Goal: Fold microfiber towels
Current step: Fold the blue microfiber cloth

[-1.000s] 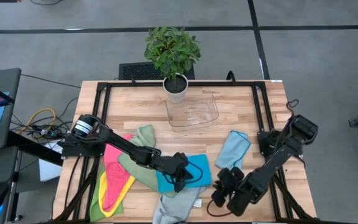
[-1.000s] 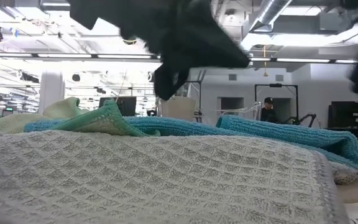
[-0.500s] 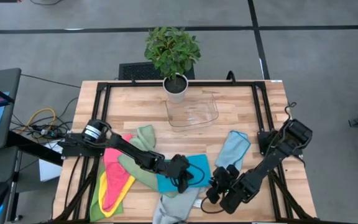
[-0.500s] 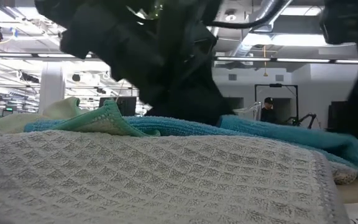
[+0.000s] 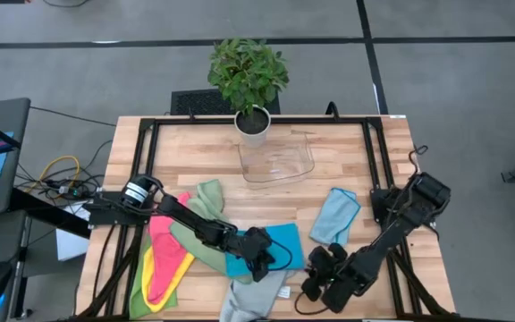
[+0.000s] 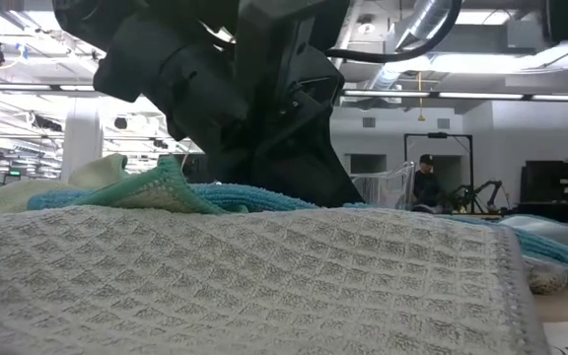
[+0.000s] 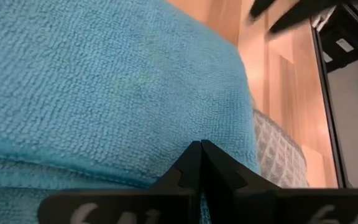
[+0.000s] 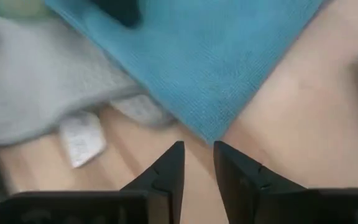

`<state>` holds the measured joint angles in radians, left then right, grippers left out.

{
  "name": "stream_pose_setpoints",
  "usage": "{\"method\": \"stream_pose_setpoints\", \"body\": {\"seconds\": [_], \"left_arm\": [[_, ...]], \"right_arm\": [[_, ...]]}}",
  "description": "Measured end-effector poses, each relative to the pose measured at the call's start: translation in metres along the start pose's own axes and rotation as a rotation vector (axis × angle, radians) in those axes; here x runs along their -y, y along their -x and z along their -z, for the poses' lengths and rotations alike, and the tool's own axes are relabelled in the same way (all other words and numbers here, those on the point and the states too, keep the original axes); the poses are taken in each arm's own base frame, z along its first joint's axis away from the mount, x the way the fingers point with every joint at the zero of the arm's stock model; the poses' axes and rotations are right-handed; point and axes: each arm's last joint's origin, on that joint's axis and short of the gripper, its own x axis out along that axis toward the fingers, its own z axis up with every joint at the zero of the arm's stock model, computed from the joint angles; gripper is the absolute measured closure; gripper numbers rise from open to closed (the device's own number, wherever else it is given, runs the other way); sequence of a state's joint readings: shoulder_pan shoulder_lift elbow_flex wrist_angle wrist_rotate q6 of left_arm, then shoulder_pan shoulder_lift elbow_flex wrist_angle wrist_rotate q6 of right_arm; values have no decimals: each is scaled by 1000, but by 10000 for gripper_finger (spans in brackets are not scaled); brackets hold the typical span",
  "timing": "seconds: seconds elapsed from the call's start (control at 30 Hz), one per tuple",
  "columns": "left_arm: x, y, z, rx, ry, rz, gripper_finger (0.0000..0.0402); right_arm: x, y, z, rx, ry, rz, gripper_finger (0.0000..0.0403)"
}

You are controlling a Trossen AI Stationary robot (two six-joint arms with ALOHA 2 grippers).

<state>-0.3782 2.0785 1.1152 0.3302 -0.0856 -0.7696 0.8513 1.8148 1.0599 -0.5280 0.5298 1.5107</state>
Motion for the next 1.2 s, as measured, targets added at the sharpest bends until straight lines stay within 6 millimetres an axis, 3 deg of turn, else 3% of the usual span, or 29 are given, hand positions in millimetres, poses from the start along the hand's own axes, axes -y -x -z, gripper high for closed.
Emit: {"method": "stream_pose_setpoints", "body": {"seconds": [0.1,0.2,0.43,0.7,1.0,1.2], "left_arm": [[0,0,0,0,0,0,402],[0,0,0,0,1,1,402],[0,0,0,-4,3,1,401],[1,2,-2,-43,38,50,401],[7,34,-34,-65,54,99,401],[17,64,-38,-106,15,22,401]], "right_arm": [[1,18,-7,119,1,-23,291],[0,18,-13,209,-12,-23,291],[-17,-25,-10,173,59,-100,291],[-12,-56,-7,92,36,-49,291],[-13,-48,-10,61,99,-61,291],[-28,-26,-25,133,170,-150,291]]}}
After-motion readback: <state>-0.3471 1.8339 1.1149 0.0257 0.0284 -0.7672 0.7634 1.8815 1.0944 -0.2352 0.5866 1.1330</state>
